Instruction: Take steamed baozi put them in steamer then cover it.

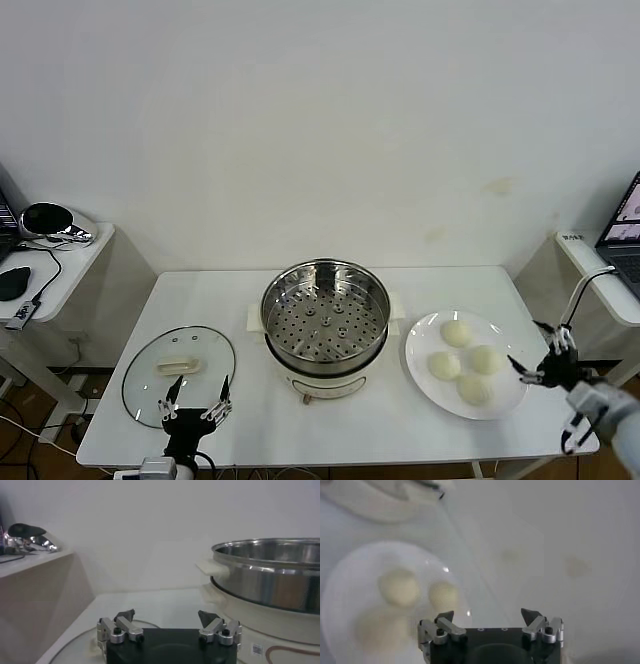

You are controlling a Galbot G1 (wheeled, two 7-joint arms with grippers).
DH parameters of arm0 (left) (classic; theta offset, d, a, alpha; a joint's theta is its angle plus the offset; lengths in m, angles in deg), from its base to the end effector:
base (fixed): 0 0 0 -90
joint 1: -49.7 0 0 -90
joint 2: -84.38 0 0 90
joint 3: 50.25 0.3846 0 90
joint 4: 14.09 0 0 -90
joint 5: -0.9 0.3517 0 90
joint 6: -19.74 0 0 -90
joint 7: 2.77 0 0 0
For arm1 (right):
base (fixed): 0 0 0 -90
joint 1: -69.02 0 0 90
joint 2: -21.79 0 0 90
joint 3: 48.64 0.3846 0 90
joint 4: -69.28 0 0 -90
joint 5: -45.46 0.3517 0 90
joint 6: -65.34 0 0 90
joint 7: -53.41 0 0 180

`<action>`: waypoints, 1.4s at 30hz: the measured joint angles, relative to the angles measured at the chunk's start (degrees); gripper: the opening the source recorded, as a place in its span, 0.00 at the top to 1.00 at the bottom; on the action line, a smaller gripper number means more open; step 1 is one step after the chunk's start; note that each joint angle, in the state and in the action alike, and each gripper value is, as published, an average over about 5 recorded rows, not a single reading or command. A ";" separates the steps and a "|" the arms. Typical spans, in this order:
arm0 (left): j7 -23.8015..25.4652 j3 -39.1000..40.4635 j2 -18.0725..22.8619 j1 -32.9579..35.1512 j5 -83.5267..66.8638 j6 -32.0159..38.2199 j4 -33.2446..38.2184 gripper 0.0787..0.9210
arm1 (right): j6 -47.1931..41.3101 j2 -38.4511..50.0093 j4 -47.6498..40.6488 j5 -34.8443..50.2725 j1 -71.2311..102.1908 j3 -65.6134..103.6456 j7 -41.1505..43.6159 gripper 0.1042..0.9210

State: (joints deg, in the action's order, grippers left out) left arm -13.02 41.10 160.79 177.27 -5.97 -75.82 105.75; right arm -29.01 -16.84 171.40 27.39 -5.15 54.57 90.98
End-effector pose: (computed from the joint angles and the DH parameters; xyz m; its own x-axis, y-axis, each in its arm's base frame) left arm 0.1165 0.0423 -0.3488 -0.9718 -0.0489 0.2306 -0.0272 0.9949 0.0967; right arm 0.2859 -0.2918 -0.2189 -0.8065 -0.1649 0.5678 -0.5898 0.2915 -0.7531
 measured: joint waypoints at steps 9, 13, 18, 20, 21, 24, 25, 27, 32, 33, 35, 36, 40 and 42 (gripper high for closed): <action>0.58 -1.19 0.13 0.84 2.30 0.22 0.03 0.12 | -0.15 7.73 -10.84 1.07 -25.83 -24.60 12.75 0.12; 0.59 -1.69 0.25 1.21 3.18 0.26 0.07 0.12 | 0.27 8.47 -15.99 2.12 -36.65 -35.90 17.04 0.12; 0.69 -2.23 0.24 1.31 4.13 0.26 0.31 0.12 | 1.04 7.54 -22.44 2.60 -47.72 -47.80 20.73 0.12; 0.75 -2.49 0.21 1.27 4.41 0.25 0.41 0.12 | 1.37 6.69 -24.79 2.76 -51.21 -51.67 21.64 0.12; 0.79 -2.60 0.19 1.25 4.54 0.25 0.43 0.12 | 1.56 6.19 -25.92 2.82 -52.72 -53.41 22.00 0.12; 0.95 -2.88 0.08 1.26 4.97 0.37 0.39 0.12 | 2.22 4.43 -29.18 2.69 -56.45 -57.84 22.87 0.12; 1.01 -2.96 0.05 1.27 5.12 0.44 0.35 0.12 | 2.45 3.75 -30.27 2.54 -57.48 -59.12 23.15 0.12; 1.11 -3.14 0.03 1.31 5.39 0.58 0.27 0.12 | 2.81 2.32 -32.36 2.17 -59.22 -61.36 23.73 0.12; 1.31 -3.68 -0.02 1.60 5.86 0.82 0.08 0.12 | 3.53 -1.21 -37.06 0.97 -62.39 -65.67 24.68 0.12; 1.34 -3.79 -0.05 1.67 5.94 0.87 0.05 0.12 | 3.68 -1.87 -37.91 0.67 -62.89 -66.29 24.76 0.12; 1.39 -4.01 -0.08 1.75 6.11 1.01 -0.02 0.12 | 3.96 -3.15 -39.51 0.01 -63.71 -67.26 24.83 0.12; 1.41 -4.09 -0.08 1.77 6.21 1.09 -0.05 0.12 | 4.06 -3.77 -40.27 -0.36 -64.07 -67.67 24.85 0.12; 1.49 -4.18 0.08 1.82 6.72 1.34 -0.08 0.12 | 4.28 -6.00 -42.88 -1.79 -65.26 -69.06 24.76 0.12; 1.53 -4.17 0.12 1.84 6.97 1.41 -0.07 0.12 | 4.26 -6.96 -43.88 -2.32 -65.68 -69.72 24.66 0.12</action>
State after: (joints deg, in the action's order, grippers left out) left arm -11.49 36.93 160.91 179.12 1.00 -74.41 105.68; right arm -24.75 -23.79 127.52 25.07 -70.82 -15.15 115.64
